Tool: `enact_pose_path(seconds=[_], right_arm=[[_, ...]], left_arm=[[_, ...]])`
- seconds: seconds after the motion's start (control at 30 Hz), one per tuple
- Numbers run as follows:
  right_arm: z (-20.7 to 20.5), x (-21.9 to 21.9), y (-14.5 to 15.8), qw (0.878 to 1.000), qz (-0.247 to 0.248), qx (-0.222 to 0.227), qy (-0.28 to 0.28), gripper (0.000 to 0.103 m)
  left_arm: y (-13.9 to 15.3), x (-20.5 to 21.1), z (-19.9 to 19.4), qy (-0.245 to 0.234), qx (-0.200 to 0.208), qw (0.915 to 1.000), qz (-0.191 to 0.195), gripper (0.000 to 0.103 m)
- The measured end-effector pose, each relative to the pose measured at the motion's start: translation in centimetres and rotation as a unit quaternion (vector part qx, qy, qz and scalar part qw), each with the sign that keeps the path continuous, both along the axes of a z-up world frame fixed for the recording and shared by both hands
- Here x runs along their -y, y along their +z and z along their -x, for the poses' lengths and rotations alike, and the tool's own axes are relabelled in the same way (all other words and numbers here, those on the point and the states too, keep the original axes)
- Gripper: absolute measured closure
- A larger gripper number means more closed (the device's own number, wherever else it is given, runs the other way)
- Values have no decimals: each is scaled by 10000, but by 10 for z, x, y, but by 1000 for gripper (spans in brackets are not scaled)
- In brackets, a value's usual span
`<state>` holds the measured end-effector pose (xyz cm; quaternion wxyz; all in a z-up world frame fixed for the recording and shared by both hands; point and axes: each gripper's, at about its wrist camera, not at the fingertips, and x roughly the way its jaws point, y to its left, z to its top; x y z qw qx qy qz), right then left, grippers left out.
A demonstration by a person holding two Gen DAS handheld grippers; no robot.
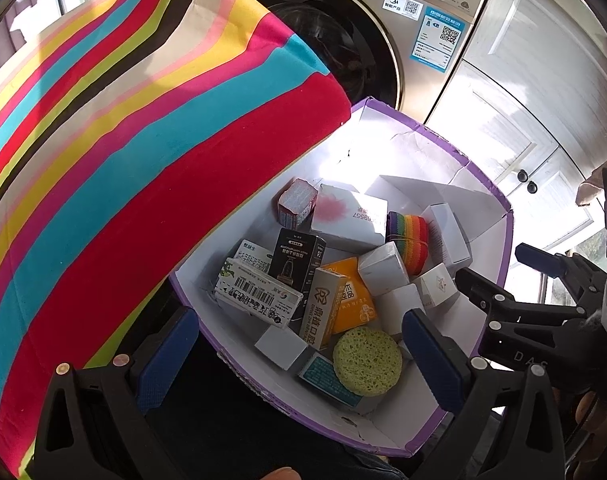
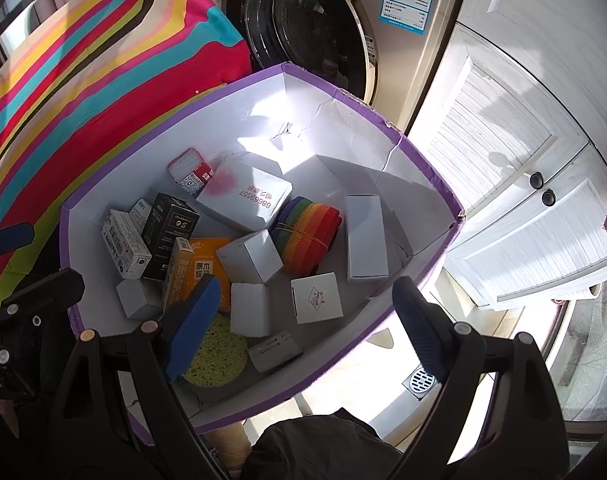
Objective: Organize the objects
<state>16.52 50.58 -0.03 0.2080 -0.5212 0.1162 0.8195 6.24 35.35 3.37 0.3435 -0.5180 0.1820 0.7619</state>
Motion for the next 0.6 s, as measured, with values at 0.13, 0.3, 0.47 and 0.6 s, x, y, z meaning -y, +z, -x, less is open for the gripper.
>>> enact_pose_path(seconds=[0.13,0.3,0.47,0.6], right_arm=[[0,0,0,10000,-5,7,-5,14],[1,-1,0,10000,-8,13,0,14],[0,0,-1,10000,-2,22,-29,14],[-1,0,-2,10000,-3,34,-37,14]], left_arm=[[-1,-1,0,-10,8,10000,0,0],[-2,-1,0,-50,-11,10000,-29,0],[-3,-3,-1,-57,-59,10000,-1,0],[-7,-3,-1,-65,-31,10000,42,0]])
